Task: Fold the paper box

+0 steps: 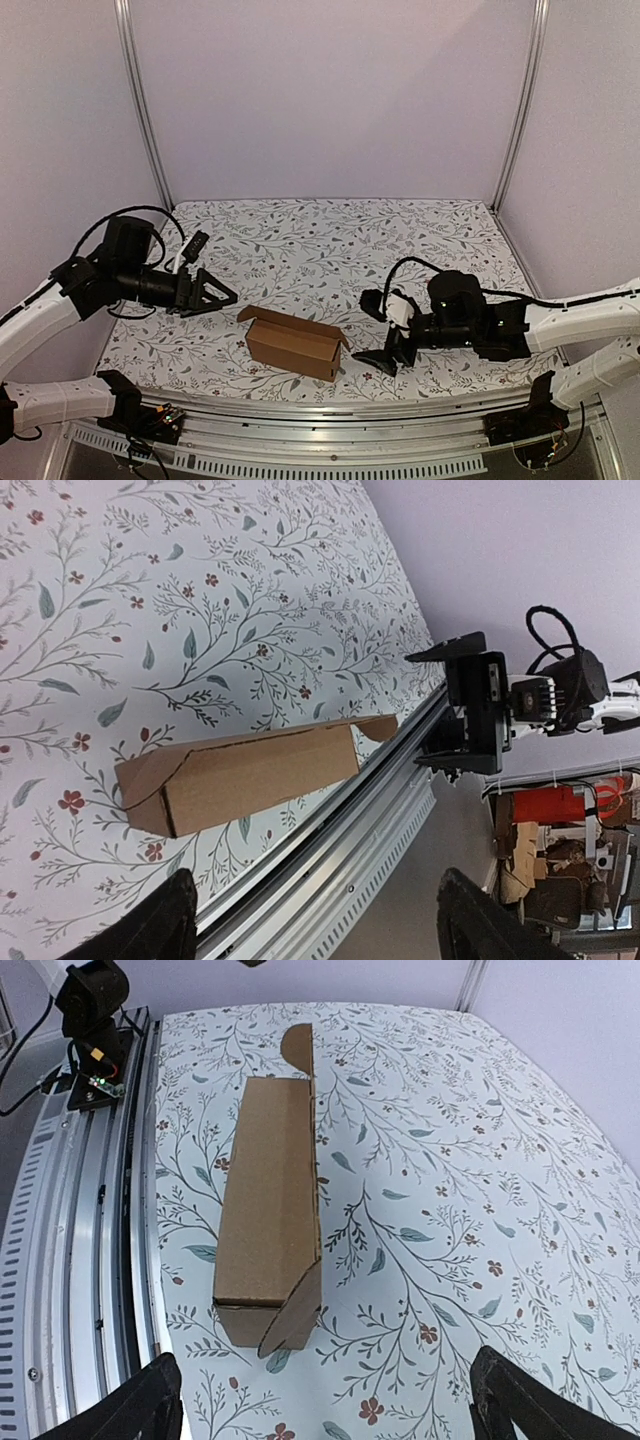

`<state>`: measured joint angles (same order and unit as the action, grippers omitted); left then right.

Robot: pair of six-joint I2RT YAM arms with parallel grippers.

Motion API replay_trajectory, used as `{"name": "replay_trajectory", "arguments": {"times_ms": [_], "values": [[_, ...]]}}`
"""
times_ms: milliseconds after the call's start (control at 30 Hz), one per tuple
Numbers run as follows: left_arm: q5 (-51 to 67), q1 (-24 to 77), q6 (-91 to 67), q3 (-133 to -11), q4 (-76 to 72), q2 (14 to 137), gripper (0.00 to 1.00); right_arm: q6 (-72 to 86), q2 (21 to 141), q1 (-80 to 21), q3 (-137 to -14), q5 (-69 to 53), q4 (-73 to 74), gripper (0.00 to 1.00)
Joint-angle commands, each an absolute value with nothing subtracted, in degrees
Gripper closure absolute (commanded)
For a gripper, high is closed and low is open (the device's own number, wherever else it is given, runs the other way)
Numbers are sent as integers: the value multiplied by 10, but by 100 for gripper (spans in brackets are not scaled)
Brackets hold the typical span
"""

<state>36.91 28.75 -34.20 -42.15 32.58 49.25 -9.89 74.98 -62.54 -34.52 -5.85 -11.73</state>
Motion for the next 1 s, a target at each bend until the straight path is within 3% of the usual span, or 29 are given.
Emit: {"name": "replay_trajectory", "arguments": {"times_ms": [0,133,367,533,967], "values": [[351,287,-319,-444,348,490,20,-48,625,-623,-324,50,-19,1],[344,286,-314,-455,351,497,19,47,544,-622,-341,163,75,1],[339,286,-317,-456,347,501,19,63,545,-623,-328,94,92,1],[340,286,-319,-452,345,503,20,108,604,-638,-300,92,10,1],[350,286,-313,-445,343,503,19,33,848,-700,-344,82,-178,1]]}}
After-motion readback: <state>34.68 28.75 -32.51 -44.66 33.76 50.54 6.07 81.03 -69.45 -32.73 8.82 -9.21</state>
